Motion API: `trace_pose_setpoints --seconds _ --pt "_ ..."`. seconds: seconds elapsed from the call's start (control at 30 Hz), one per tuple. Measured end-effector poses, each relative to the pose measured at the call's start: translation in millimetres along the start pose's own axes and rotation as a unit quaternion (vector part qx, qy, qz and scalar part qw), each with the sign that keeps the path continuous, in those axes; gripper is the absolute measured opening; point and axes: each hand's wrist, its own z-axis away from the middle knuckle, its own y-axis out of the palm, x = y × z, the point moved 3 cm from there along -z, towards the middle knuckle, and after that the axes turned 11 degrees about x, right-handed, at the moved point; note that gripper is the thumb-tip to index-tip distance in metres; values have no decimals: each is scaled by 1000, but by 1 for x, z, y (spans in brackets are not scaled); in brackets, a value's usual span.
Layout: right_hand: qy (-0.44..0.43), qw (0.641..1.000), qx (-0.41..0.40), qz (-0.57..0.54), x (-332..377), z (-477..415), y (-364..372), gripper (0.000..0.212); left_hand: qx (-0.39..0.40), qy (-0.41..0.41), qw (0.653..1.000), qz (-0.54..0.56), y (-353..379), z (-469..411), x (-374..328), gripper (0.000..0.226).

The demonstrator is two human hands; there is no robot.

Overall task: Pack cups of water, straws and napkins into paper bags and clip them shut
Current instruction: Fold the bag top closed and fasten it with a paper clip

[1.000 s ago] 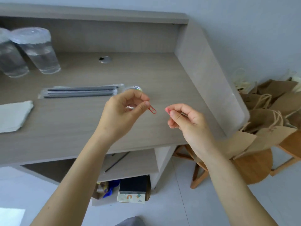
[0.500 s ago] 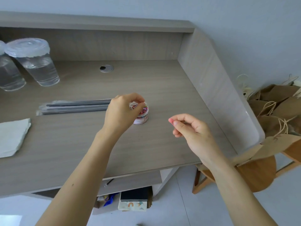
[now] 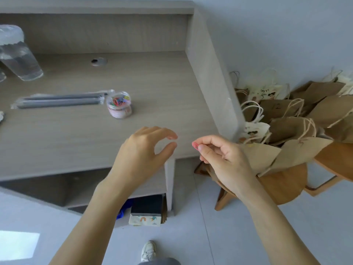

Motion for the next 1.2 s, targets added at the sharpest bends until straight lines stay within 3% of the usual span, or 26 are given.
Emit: trace_pose_setpoints --seconds 0.13,0.3,0.43,0.6,0.73,0.83,0.97,1.2 --pt "9 1000 -3 18 -30 75 -54 28 38 -3 999 19 69 23 -64 31" --pt "66 992 -69 82 -79 169 -144 30 150 40 987 38 172 9 -156 31" --pt "102 978 -157 91 -108 228 -224 22 216 115 968 52 243 -29 -234 29" --pt "163 948 -273 24 -154 283 -331 27 264 191 944 56 338 -87 -324 38" --pt "189 925 -330 4 -192 303 -429 22 292 221 928 67 419 -148 -386 45" --pt "211 910 -357 -9 -207 308 -503 21 328 226 915 71 470 -201 -434 37" --pt "206 904 -375 -13 -221 313 -594 20 345 261 899 73 519 -265 -501 14" --pt "172 914 -365 -31 -278 308 -744 22 350 229 907 53 615 -356 -577 15"
